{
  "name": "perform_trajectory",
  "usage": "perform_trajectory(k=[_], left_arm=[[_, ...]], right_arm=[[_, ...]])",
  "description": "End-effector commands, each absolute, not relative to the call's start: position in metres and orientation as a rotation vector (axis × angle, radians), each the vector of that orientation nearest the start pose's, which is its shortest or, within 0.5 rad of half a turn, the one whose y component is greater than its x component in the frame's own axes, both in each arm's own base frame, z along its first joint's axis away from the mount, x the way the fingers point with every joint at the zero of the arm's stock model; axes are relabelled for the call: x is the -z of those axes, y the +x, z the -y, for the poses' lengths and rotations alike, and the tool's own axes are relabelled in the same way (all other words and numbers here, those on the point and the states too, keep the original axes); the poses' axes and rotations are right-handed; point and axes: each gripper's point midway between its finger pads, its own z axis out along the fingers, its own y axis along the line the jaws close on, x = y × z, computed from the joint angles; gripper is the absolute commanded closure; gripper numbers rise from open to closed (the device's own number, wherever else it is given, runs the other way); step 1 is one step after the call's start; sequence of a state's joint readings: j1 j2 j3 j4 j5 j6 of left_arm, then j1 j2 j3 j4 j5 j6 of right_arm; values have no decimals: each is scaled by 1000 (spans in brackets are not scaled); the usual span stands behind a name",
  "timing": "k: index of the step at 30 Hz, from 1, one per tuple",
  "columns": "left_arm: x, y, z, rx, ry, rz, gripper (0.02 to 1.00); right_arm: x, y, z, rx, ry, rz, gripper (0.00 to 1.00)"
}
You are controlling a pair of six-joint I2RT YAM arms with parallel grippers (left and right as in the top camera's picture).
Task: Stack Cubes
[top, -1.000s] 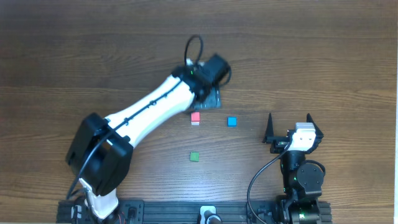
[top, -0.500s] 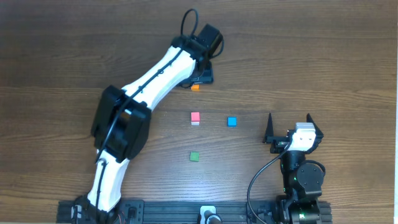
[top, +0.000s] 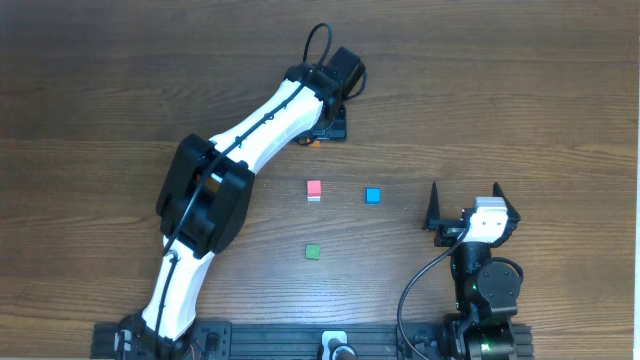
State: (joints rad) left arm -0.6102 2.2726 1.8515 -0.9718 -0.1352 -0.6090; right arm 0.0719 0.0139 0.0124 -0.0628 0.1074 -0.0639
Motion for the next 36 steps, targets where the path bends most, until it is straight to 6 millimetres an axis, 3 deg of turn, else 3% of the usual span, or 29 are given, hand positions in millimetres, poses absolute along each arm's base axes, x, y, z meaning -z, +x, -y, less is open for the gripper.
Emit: perform_trajectory(k=[1, 10, 17, 27, 36], left_arm=[[-19, 409, 260, -19, 25, -2933, 356], [-10, 407, 262, -2, 26, -2957, 395], [-8, 408, 260, 9, 9, -2966, 489], [-8, 409, 258, 28, -9, -2975, 726], [-9, 408, 260, 42, -8, -2978, 781]], right_arm=[[-159, 246, -1, 77, -40, -1634, 7], [-159, 246, -1, 78, -40, -1634, 7], [-159, 246, -1, 78, -40, -1634, 7], [-159, 246, -1, 78, -40, -1634, 7], [-159, 246, -1, 77, -40, -1634, 9]])
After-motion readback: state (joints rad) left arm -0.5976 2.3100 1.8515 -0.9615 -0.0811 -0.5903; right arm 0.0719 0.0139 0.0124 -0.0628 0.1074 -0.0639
